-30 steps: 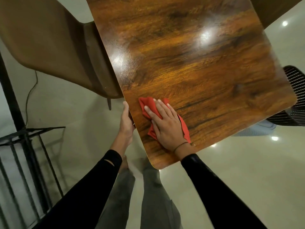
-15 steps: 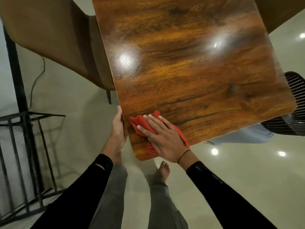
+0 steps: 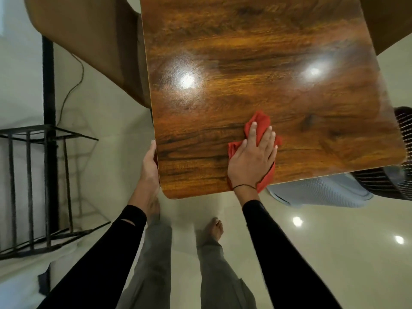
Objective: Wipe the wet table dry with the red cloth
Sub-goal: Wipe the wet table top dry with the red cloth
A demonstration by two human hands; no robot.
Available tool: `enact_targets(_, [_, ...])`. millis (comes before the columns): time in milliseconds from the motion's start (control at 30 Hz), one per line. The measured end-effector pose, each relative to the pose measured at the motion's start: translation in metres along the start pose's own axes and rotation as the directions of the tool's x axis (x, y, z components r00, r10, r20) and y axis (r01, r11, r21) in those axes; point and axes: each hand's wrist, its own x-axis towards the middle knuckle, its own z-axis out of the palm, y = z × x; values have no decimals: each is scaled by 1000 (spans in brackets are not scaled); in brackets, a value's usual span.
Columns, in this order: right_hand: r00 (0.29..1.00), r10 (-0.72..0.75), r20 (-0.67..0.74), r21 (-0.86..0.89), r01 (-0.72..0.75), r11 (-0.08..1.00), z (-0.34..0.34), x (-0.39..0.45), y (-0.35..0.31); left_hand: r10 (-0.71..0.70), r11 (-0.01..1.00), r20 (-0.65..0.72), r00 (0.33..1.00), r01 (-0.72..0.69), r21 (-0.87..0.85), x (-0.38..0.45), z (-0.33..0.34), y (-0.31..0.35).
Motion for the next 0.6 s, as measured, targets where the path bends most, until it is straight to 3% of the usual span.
enact_targets(100, [999, -7, 37, 15, 7, 1000, 3, -28, -21, 23, 997, -101, 995, -15, 80, 0, 9, 11])
enact_targets(167, [966, -223, 133, 34, 220, 975, 5, -47, -35, 54, 990, -148, 987, -34, 134, 2, 14, 14])
enact_targets(200, [913, -368, 176, 57, 363, 930, 8, -55, -37, 71, 987, -155, 985, -47, 151, 2, 16, 15])
enact_targets(267, [727, -645, 235, 145, 630, 763, 10, -54, -30, 114, 982, -178, 977, -84, 167, 5, 16, 17])
enact_targets(333, [464, -845, 267, 196, 832, 519, 6, -38, -8, 210, 959, -254, 944, -148, 241, 9, 19, 20])
enact_targets(400, [245, -921, 302, 207, 927, 314, -1, -13, 18, 333, 912, -386, 860, -190, 364, 15, 23, 23])
enact_targets(433, [202, -928, 313, 209, 938, 275, -4, 1, 29, 397, 886, -453, 798, -204, 417, 18, 24, 24])
enact_targets(467, [207, -927, 313, 207, 938, 279, -7, 13, 38, 470, 854, -502, 726, -229, 467, 20, 26, 27])
enact_targets(533, [294, -911, 289, 190, 915, 355, -9, 32, 48, 611, 772, -505, 609, -320, 549, 23, 31, 36])
enact_targets(600, [412, -876, 253, 153, 877, 456, -8, 46, 48, 723, 666, -386, 574, -429, 610, 25, 37, 45])
